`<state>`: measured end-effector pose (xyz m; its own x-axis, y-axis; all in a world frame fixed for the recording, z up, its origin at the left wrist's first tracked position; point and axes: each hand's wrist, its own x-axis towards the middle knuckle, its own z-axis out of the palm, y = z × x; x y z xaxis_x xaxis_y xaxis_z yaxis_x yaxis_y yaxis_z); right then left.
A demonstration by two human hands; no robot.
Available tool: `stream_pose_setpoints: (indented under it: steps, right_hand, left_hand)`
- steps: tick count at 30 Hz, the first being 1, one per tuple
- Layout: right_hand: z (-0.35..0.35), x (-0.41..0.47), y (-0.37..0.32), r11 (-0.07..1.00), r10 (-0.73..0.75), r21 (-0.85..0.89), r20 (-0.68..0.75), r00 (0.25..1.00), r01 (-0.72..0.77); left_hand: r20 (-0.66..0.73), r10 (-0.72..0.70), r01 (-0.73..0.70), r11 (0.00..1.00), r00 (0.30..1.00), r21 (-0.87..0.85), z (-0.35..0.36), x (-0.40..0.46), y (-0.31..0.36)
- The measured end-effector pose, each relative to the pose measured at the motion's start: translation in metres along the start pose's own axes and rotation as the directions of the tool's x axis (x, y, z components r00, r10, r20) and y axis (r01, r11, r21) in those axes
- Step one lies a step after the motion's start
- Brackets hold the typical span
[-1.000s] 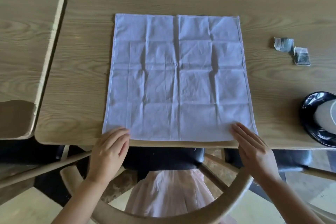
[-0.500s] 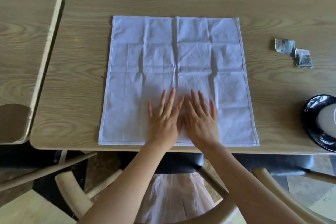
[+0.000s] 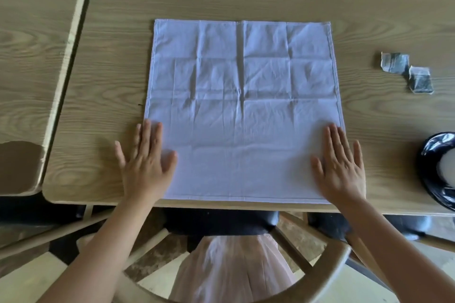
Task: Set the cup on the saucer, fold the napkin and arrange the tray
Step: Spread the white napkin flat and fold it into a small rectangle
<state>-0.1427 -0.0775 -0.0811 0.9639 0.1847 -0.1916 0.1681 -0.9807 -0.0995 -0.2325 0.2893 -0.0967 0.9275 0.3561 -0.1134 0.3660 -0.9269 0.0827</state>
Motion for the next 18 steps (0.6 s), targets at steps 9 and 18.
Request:
stream_pose_setpoints:
  steps: [9, 18]
  right_hand:
    - [-0.007, 0.054, -0.099, 0.965, -0.253, 0.039, -0.120, 0.960, 0.259]
    - [0.006, 0.092, -0.072, 0.980, -0.174, 0.081, -0.117, 0.978, 0.184]
  left_hand:
    - [-0.154, 0.415, -0.426, 0.904, 0.897, -0.047, -0.010, 0.046, 0.113]
    - [-0.097, 0.321, -0.327, 0.943, 0.942, -0.061, 0.004, 0.083, 0.099]
